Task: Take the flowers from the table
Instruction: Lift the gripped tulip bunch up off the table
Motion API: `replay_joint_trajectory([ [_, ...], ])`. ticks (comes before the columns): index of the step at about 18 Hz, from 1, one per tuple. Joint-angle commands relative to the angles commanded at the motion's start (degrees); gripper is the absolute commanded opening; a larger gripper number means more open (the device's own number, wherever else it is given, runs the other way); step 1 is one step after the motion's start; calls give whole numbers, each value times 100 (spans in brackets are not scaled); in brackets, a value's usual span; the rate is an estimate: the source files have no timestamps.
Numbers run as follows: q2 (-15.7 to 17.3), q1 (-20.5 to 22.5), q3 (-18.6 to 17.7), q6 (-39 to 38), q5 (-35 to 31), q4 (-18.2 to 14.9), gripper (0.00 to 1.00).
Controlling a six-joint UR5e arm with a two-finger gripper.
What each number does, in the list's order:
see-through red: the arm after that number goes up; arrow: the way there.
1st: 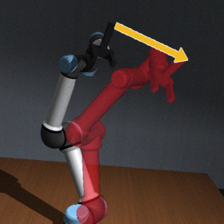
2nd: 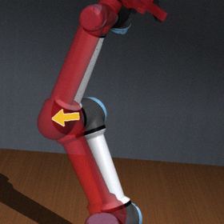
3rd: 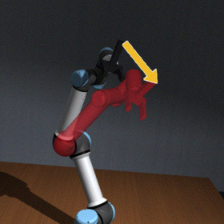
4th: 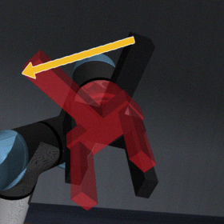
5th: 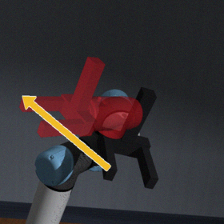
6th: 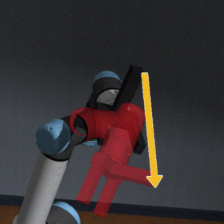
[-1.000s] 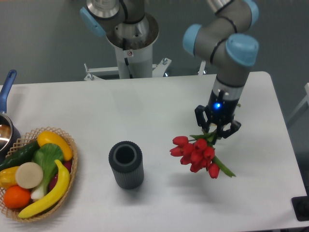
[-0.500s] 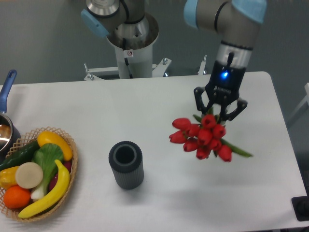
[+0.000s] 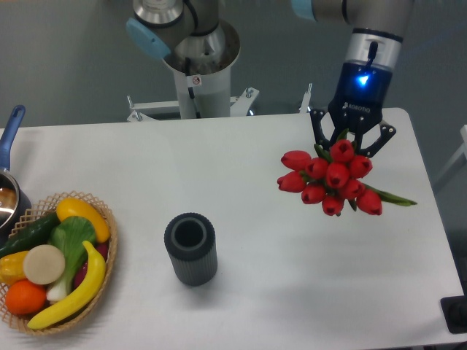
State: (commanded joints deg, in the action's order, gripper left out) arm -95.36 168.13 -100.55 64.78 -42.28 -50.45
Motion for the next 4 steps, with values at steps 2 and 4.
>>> replay_joint_trajectory([
  [2, 26, 26, -9, 0, 18, 0, 37],
  [4, 35, 53, -17, 0, 27, 0, 37],
])
